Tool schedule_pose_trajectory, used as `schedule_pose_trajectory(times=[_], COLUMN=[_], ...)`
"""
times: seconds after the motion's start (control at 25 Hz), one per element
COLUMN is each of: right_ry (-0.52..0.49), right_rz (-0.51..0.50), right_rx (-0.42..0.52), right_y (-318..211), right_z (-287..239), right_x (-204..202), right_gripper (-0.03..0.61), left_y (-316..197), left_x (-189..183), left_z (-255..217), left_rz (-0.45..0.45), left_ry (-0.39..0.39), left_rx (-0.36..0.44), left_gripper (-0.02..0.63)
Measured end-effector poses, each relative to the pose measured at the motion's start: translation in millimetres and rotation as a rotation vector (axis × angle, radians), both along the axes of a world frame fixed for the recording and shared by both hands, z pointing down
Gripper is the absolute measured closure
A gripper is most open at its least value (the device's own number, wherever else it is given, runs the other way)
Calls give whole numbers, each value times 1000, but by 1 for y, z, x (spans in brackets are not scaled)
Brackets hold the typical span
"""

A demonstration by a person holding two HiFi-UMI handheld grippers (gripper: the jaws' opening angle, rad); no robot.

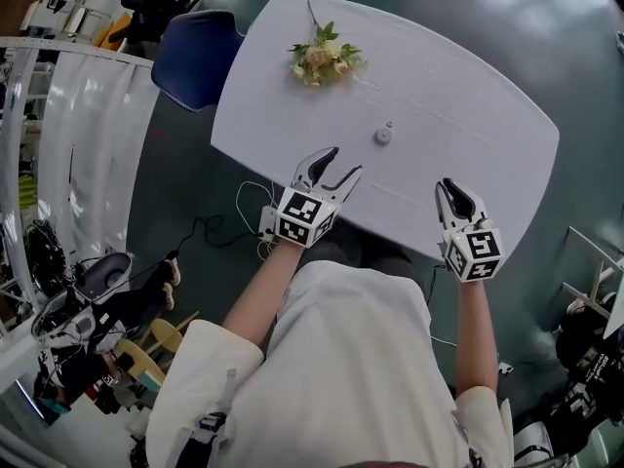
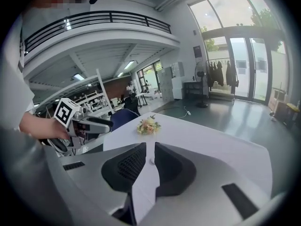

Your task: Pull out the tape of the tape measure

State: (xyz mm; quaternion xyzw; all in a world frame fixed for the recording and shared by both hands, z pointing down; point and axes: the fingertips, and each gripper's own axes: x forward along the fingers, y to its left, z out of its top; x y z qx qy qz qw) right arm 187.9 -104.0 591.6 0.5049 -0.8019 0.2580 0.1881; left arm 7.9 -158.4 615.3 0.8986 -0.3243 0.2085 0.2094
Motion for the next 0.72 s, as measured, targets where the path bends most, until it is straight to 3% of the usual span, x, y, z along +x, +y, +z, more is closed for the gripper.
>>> schedule_pose_trajectory(times=[0.72], right_ry=[8], right_rz=[-141], right_rx=[-92], right_y=[-30], right_z=[101], right_x=[11], right_gripper=[511], left_y=[-34], left_x=[76], left_z=[135], left_rz=[40], left_ry=[-128], left_rx=[-87], left_gripper=[359])
